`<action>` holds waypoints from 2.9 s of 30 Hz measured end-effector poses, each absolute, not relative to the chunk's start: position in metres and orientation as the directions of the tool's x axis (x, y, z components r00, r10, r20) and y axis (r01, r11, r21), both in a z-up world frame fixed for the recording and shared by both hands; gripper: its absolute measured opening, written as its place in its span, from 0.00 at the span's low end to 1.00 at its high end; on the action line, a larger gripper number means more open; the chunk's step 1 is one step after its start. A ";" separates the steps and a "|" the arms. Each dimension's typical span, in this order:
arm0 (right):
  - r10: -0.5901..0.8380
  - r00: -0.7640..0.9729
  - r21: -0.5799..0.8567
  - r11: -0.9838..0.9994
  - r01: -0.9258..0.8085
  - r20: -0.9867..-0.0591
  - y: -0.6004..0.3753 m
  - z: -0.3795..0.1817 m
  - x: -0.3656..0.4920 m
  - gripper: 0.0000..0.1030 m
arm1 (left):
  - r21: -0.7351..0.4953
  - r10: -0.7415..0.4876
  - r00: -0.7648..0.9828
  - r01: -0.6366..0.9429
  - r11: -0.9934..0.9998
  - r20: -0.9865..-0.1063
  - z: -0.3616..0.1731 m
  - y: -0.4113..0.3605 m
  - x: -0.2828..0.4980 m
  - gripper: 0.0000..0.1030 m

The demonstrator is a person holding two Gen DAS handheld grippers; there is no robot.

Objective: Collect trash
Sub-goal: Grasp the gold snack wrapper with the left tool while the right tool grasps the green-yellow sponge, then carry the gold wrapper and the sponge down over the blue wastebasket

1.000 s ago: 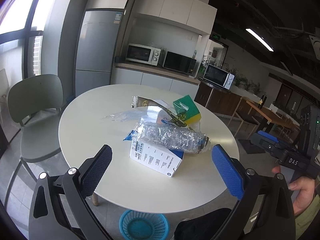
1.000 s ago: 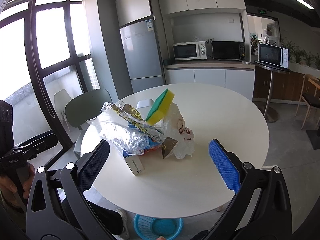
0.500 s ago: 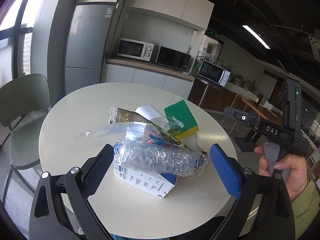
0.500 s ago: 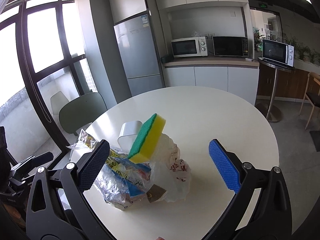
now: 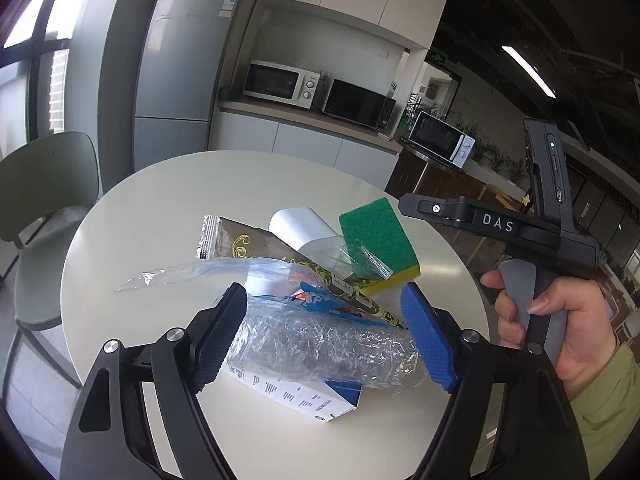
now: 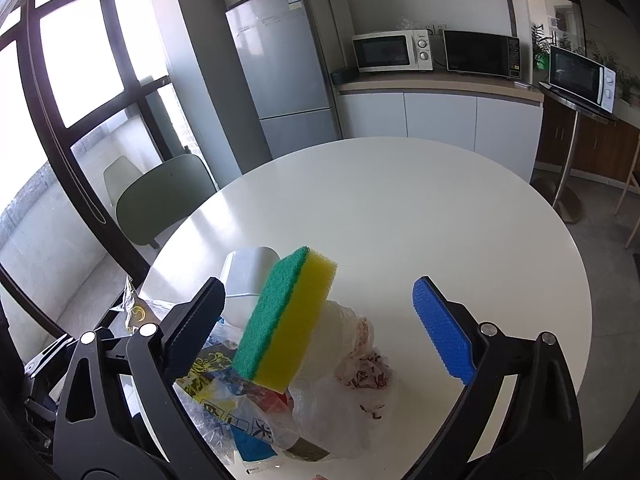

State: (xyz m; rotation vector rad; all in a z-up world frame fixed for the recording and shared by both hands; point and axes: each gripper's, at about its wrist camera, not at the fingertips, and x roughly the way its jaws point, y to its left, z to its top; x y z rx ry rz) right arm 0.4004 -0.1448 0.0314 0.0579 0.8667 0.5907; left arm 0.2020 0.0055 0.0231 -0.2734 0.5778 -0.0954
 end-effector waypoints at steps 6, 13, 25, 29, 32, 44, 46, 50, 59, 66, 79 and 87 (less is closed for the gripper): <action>0.501 0.439 0.312 0.845 -0.434 -0.746 -0.132 0.015 0.421 0.76 | -0.273 -0.166 0.823 0.014 0.962 -0.543 0.025 -0.001 0.221 0.64; 0.528 0.386 0.347 0.824 -0.448 -0.757 -0.118 0.008 0.426 0.62 | -0.267 -0.180 0.801 0.026 0.963 -0.571 0.022 -0.007 0.239 0.41; 0.546 0.439 0.349 0.820 -0.453 -0.714 -0.127 0.027 0.410 0.28 | -0.329 -0.177 0.864 0.014 0.944 -0.472 0.033 0.010 0.226 0.04; 0.537 0.495 0.307 0.826 -0.473 -0.683 -0.134 0.045 0.392 0.28 | -0.344 -0.169 0.896 0.019 0.939 -0.411 0.048 0.015 0.210 0.04; 0.521 0.534 0.269 0.835 -0.480 -0.666 -0.140 0.056 0.378 0.28 | -0.350 -0.168 0.916 0.033 0.936 -0.364 0.059 0.018 0.201 0.03; 0.491 0.608 0.206 0.853 -0.479 -0.623 -0.180 0.078 0.316 0.28 | -0.336 -0.133 0.947 0.029 0.941 -0.291 0.088 0.023 0.153 0.03; 0.497 0.611 0.207 0.851 -0.482 -0.616 -0.185 0.080 0.304 0.28 | -0.338 -0.132 0.951 0.031 0.941 -0.281 0.091 0.024 0.143 0.03; 0.514 0.618 0.211 0.842 -0.497 -0.595 -0.189 0.085 0.278 0.28 | -0.321 -0.111 0.962 0.026 0.947 -0.250 0.098 0.023 0.117 0.03; 0.522 0.631 0.201 0.837 -0.510 -0.573 -0.190 0.079 0.234 0.28 | -0.272 -0.049 0.970 -0.018 0.962 -0.238 0.104 0.034 0.070 0.03; 0.530 0.618 0.208 0.831 -0.517 -0.580 -0.194 0.063 0.204 0.28 | -0.227 -0.025 0.959 -0.041 0.973 -0.284 0.089 0.040 0.039 0.03; 0.521 0.563 0.235 0.832 -0.502 -0.642 -0.205 0.005 0.135 0.28 | -0.123 -0.014 0.885 -0.049 0.991 -0.466 0.013 0.030 0.007 0.03; 0.497 0.510 0.222 0.833 -0.506 -0.702 -0.199 -0.037 0.103 0.28 | -0.131 -0.024 0.783 -0.074 0.989 -0.622 -0.060 0.038 0.008 0.03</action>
